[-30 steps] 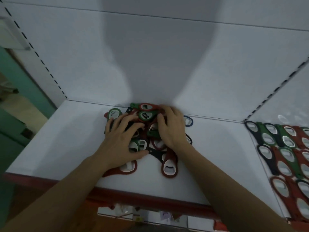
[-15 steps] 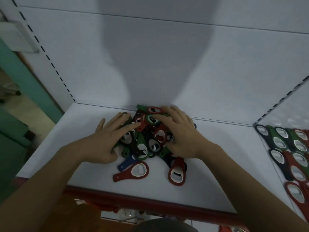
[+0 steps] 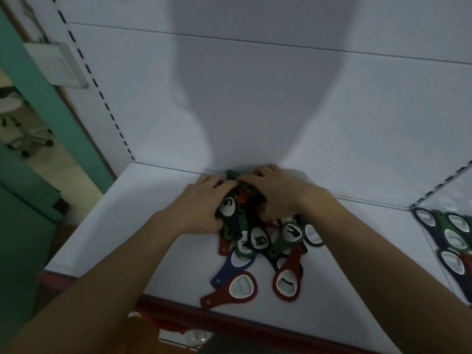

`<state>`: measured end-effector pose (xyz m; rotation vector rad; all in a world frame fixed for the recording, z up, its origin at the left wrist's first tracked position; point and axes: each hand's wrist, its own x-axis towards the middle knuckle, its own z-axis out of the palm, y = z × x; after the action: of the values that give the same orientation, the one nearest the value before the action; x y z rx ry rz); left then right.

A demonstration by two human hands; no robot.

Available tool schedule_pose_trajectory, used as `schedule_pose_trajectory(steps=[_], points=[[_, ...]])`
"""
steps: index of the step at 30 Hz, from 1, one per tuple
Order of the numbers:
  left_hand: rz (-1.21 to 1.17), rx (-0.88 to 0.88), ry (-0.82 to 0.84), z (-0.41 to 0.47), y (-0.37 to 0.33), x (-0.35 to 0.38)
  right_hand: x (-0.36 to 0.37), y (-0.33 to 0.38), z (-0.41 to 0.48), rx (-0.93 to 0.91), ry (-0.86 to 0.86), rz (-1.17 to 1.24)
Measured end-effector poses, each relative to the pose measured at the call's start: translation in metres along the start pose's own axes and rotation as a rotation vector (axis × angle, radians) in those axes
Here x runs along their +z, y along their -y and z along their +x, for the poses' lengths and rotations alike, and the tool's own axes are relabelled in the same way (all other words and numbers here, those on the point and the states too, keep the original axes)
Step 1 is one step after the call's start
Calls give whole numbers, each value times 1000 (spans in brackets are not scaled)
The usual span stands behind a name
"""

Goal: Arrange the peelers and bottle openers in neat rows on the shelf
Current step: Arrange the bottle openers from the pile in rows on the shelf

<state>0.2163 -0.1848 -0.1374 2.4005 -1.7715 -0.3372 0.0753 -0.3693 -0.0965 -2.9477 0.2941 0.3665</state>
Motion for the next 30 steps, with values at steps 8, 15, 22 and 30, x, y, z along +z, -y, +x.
schedule_pose_trajectory(steps=[8, 15, 22, 30], points=[[-251, -191, -207, 7, -17, 17, 6, -3, 1, 0, -287, -22], [-429, -110, -307, 7, -15, 10, 18, -22, -8, 44, -609, 9], [-713, -149, -374, 6, -7, -1, 12, -29, -25, 131, -693, 364], [-1562, -282, -412, 5, -33, -17, -3, -9, -47, 93, -534, 1249]])
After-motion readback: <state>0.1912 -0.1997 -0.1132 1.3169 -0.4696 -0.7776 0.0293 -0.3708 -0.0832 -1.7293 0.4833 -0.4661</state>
